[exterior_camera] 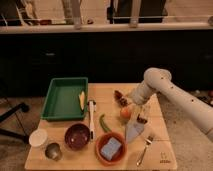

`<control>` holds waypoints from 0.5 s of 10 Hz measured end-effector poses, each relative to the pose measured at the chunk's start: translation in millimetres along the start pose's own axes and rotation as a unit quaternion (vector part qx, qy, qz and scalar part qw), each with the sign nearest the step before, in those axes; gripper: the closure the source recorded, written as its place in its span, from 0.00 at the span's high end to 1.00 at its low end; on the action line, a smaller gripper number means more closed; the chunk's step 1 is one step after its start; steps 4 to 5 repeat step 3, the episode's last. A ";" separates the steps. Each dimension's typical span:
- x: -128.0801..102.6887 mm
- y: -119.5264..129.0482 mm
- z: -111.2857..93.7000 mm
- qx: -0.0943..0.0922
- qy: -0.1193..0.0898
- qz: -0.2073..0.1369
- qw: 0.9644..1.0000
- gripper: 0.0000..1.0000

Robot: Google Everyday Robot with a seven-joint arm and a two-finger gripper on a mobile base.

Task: Place apple in plastic cup

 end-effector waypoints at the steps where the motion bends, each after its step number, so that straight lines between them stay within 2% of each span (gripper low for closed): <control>1: 4.1 1.9 -3.3 -0.003 0.002 0.001 1.000 0.80; 3: 13.9 7.3 -8.7 -0.006 0.004 0.008 1.000 0.80; 5: 13.9 7.3 -8.7 -0.006 0.004 0.008 1.000 0.80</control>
